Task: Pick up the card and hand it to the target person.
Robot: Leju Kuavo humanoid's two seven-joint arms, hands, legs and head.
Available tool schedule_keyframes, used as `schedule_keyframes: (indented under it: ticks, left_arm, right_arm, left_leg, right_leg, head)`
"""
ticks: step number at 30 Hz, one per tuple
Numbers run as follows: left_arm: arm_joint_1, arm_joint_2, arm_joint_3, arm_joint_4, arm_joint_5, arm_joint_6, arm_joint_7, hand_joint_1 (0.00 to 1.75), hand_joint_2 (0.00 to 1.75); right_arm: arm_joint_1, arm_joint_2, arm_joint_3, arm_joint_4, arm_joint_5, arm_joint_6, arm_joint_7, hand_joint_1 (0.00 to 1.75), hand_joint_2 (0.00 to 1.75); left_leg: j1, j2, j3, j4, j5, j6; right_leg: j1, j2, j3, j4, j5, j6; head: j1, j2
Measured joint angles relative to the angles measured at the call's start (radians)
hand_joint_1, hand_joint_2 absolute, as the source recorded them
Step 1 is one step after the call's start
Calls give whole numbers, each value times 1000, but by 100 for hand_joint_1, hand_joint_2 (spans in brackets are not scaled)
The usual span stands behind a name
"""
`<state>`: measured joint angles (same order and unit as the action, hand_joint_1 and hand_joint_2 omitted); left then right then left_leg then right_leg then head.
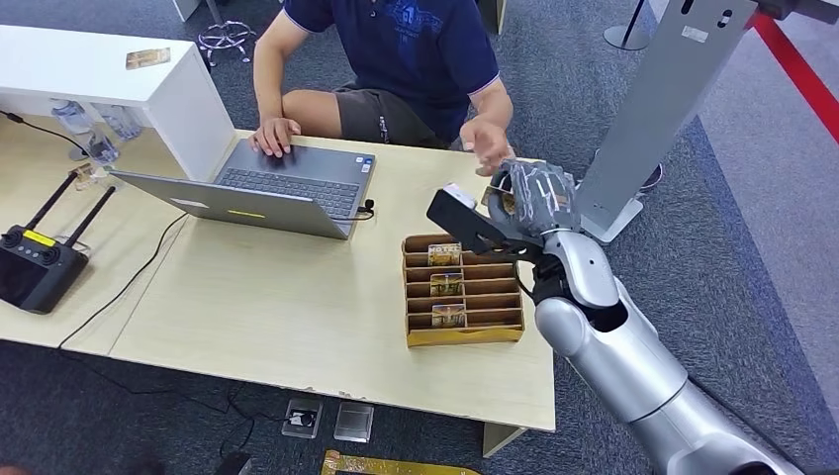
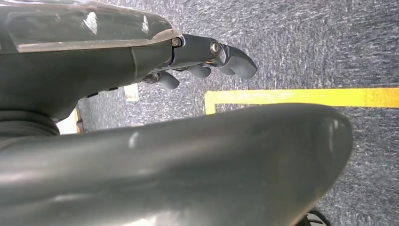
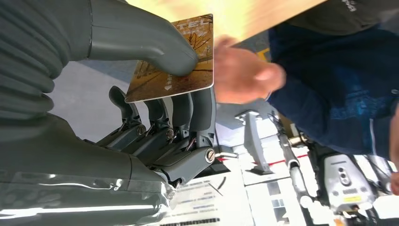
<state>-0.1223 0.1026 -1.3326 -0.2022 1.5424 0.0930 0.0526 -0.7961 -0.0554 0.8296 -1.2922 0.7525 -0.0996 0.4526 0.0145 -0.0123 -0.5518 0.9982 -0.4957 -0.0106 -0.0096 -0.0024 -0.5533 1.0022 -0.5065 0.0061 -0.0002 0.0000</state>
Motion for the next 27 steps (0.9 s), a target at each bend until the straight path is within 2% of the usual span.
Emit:
schedule_keyframes:
  ticks: [4, 9, 18, 22, 27]
  left_arm:
    - [-3, 0, -7, 0, -6, -3, -4, 0, 0]
    - [-12, 1, -9, 0, -8, -3, -8, 0, 0]
    - [-12, 1, -9, 0, 1, -2, -11, 0, 0]
    - [-10, 1, -9, 0, 2, -2, -11, 0, 0]
    - [-8, 1, -10, 0, 5, -3, -11, 0, 0]
  right_arm:
    - [-59, 25, 9, 92, -44, -22, -70, 145, 175]
    - [-133, 95, 26, 292, -76, -73, -158, 145, 175]
    - [-172, 205, 52, 561, -69, -134, -208, 145, 175]
    - [-180, 232, 62, 630, -61, -143, -213, 0, 175]
    - [-189, 255, 71, 688, -58, -144, -216, 0, 175]
  left_leg:
    - [0, 0, -1, 0, 0, 0]
    - [0, 0, -1, 0, 0, 0]
    - [0, 0, -1, 0, 0, 0]
    - [0, 0, -1, 0, 0, 0]
    - [0, 0, -1, 0, 0, 0]
  right_leg:
    - [0, 0, 0, 1, 0, 0]
    - [0, -1, 0, 1, 0, 0]
    - [0, -1, -1, 1, 0, 0]
    - [0, -1, -1, 1, 0, 0]
    - [0, -1, -1, 1, 0, 0]
  head:
    - [1, 0]
    - [0, 0]
    - [1, 0]
    - [1, 0]
    - [0, 0]
